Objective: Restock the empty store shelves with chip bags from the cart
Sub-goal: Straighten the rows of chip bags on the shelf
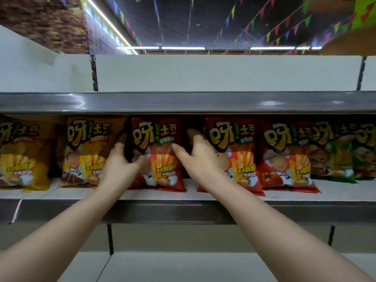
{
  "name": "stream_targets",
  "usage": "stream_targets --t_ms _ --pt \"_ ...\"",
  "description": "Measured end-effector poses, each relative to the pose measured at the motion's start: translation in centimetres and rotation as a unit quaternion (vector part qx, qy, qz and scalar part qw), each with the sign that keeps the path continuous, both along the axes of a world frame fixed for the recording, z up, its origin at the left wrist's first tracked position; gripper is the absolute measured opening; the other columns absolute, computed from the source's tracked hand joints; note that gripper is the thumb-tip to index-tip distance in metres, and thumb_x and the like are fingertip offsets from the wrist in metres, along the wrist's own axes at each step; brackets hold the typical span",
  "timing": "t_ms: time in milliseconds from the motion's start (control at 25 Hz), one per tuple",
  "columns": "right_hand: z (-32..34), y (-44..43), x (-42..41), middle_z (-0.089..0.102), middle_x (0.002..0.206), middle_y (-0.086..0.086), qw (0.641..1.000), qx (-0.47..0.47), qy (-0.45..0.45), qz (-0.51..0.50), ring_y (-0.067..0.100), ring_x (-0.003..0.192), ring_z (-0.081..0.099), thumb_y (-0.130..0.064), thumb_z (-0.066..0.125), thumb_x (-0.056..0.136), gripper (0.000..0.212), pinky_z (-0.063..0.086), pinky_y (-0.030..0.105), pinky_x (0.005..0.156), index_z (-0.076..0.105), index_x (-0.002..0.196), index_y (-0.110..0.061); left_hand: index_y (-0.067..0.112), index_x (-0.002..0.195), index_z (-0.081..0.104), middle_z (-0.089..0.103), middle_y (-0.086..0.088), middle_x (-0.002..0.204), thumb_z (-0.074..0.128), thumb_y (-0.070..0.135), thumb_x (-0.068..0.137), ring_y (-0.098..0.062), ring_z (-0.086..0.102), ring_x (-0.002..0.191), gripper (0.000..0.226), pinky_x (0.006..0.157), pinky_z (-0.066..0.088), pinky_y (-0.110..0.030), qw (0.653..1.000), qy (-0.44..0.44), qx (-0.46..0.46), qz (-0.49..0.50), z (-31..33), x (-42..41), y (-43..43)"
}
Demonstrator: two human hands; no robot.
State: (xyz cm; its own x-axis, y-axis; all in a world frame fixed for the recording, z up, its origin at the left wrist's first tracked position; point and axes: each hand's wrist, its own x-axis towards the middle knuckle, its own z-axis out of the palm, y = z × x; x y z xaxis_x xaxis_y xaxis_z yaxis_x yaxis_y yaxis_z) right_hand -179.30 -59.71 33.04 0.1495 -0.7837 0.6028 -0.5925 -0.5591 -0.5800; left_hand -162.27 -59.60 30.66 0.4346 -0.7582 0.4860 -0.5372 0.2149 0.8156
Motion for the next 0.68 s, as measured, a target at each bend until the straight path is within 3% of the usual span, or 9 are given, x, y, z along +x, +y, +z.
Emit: stream_targets --t_ms 120,240,320,400,480,560,600,680 --pt "-0.6 0.9 -3.4 0.047 0.125 0.005 0.991 -0.124 -0.040 -0.009 0.017 0.116 0.047 -0.026 0.052 0.093 0.041 0.035 0.019 0.090 0.045 0.131 -0.009 0.013 0.142 0.035 0.032 -0.011 0.145 0.064 0.013 0.085 -0.025 0.033 0.135 0.064 0.110 0.029 -0.033 0.987 -0.107 -0.117 0.039 -0.7 -3.8 1.9" --pt "-1.2 0.6 -7.0 0.042 0.125 0.010 0.976 -0.171 -0.097 -0.090 0.020 0.118 0.042 -0.020 0.053 0.091 0.042 0.034 0.024 0.095 0.044 0.127 -0.002 0.015 0.138 0.040 0.035 -0.004 0.144 0.062 0.017 0.088 -0.012 0.032 0.133 0.054 0.107 0.023 -0.018 0.975 -0.165 -0.144 -0.033 -1.5 -8.6 2.7" --pt "-1.4 -0.1 -8.7 0.039 0.127 0.014 0.980 -0.110 -0.092 -0.138 0.025 0.119 0.039 -0.025 0.053 0.092 0.045 0.033 0.030 0.096 0.039 0.127 0.001 0.015 0.145 0.030 0.029 -0.002 0.150 0.057 0.032 0.091 -0.008 0.027 0.136 0.062 0.107 0.020 -0.017 0.980 -0.151 -0.086 -0.094 -1.6 -11.6 2.5" --pt "-1.5 -1.0 -9.5 0.040 0.126 0.018 0.986 0.001 -0.106 -0.128 0.029 0.116 0.041 -0.031 0.052 0.093 0.049 0.035 0.032 0.090 0.038 0.125 0.003 0.011 0.150 0.015 0.018 -0.006 0.156 0.054 0.044 0.090 -0.015 0.018 0.143 0.079 0.112 0.018 -0.024 0.986 -0.102 0.000 -0.133 -1.1 -13.6 1.5" --pt "-1.1 -1.6 -9.9 0.049 0.112 0.018 0.979 0.095 -0.156 -0.094 0.029 0.100 0.050 -0.036 0.053 0.091 0.048 0.038 0.032 0.079 0.044 0.119 0.002 0.009 0.151 0.007 0.013 -0.008 0.158 0.056 0.049 0.088 -0.020 0.016 0.145 0.089 0.112 0.019 -0.027 0.985 -0.035 0.068 -0.154 -0.5 -14.2 0.1" --pt "-0.2 -1.8 -10.2 0.051 0.083 0.009 0.965 0.163 -0.193 -0.066 0.023 0.079 0.049 -0.036 0.054 0.090 0.034 0.040 0.035 0.075 0.051 0.102 -0.003 0.009 0.151 0.009 0.022 -0.010 0.154 0.063 0.050 0.083 -0.025 0.026 0.141 0.096 0.113 0.025 -0.032 0.976 0.032 0.114 -0.185 -0.2 -14.2 -1.3" --pt "0.1 -2.0 -10.3 0.049 0.078 0.007 0.962 0.187 -0.190 -0.062 0.022 0.079 0.049 -0.036 0.054 0.090 0.030 0.043 0.037 0.079 0.050 0.096 -0.006 0.009 0.149 0.015 0.033 -0.011 0.148 0.068 0.048 0.079 -0.027 0.036 0.135 0.096 0.111 0.032 -0.036 0.968 0.078 0.124 -0.205 -0.2 -14.2 -1.8" --pt "0.4 -2.8 -10.3 0.057 0.089 0.011 0.959 0.218 -0.171 -0.058 0.028 0.092 0.056 -0.039 0.055 0.088 0.035 0.046 0.039 0.087 0.049 0.098 -0.006 0.003 0.141 0.031 0.053 -0.006 0.122 0.071 0.032 0.080 -0.024 0.055 0.112 0.078 0.098 0.046 -0.036 0.949 0.163 0.122 -0.239 0.0 -14.1 -2.4"
